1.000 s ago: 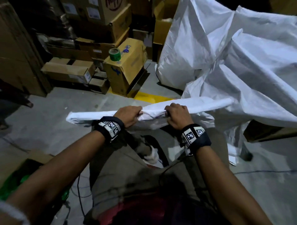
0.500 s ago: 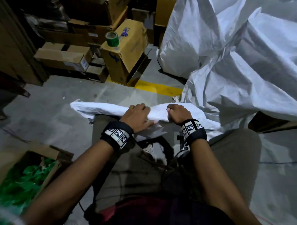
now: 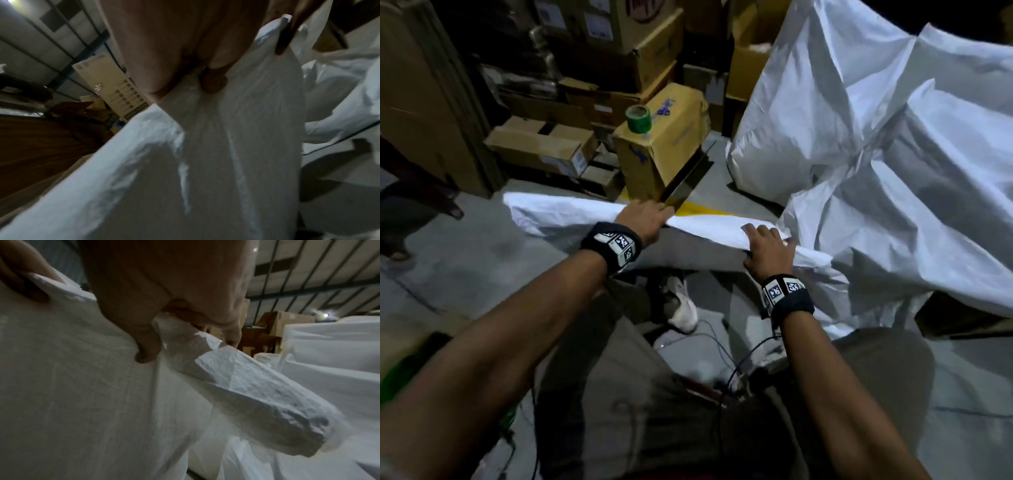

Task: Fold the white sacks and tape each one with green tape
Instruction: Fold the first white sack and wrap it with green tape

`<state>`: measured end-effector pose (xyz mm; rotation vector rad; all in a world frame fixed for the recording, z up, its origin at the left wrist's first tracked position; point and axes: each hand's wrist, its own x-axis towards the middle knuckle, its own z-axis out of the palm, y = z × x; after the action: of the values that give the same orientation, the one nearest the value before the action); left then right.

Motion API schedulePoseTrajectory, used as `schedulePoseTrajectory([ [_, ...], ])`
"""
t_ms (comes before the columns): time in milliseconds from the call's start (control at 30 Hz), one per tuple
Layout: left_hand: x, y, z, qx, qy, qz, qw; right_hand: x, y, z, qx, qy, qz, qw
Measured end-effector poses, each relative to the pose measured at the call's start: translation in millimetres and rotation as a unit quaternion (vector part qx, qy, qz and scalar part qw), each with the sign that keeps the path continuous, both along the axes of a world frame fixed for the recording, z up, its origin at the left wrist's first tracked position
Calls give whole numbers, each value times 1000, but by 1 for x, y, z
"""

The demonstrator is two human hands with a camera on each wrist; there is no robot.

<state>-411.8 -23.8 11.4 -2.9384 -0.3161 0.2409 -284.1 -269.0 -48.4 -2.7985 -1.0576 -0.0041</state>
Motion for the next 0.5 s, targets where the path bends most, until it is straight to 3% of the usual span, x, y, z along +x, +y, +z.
schedulePoseTrajectory([
  [133, 29, 31, 7, 30, -60, 30, 997, 43, 51, 18, 47, -49, 6, 998],
  [267, 29, 44, -10, 14, -65, 36, 997, 73, 64, 14, 67, -76, 64, 993],
  [400, 16, 40, -66, -29, -63, 23, 997, 77, 54, -33, 41, -73, 132, 988],
  [500, -4, 28, -125, -46, -13, 42, 998, 60, 43, -78, -10, -28, 149, 988],
])
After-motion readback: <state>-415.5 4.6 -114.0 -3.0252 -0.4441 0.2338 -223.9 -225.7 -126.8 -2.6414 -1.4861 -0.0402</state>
